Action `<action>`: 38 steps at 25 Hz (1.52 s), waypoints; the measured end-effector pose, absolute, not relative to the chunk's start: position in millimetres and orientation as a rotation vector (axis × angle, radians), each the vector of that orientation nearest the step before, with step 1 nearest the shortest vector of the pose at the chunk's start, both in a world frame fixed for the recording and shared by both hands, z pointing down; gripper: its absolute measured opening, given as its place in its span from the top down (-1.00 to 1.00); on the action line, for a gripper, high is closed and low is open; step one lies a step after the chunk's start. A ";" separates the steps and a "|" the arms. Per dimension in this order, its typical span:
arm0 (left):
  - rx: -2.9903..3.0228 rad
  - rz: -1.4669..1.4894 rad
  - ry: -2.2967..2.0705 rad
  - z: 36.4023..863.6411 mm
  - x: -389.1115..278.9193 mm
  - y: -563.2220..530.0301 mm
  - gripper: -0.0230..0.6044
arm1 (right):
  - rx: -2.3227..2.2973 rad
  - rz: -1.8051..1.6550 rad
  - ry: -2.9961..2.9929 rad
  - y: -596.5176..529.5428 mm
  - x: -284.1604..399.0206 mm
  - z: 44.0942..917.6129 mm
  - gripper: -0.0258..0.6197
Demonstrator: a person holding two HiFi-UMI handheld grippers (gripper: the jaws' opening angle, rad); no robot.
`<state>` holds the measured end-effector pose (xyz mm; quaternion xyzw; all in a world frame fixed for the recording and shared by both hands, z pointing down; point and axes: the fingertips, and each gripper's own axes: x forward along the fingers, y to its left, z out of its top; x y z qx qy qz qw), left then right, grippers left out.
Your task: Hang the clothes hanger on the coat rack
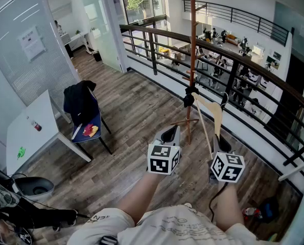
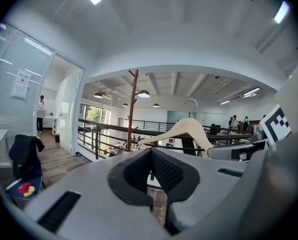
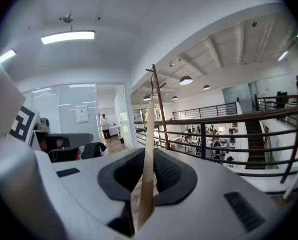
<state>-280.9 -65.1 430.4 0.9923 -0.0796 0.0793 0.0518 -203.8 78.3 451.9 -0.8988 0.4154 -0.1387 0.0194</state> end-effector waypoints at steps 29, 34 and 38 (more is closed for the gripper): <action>2.967 0.269 -0.273 448.0 -161.9 -27.2 0.94 | -2.743 -0.387 1.532 106.0 -89.0 452.3 0.76; 2.947 0.273 -0.265 457.2 -140.0 -32.2 0.94 | -2.748 -0.382 1.560 103.8 -74.4 455.2 0.76; 2.944 0.274 -0.260 459.1 -115.1 -38.0 0.94 | -2.739 -0.371 1.598 95.9 -54.1 455.5 0.76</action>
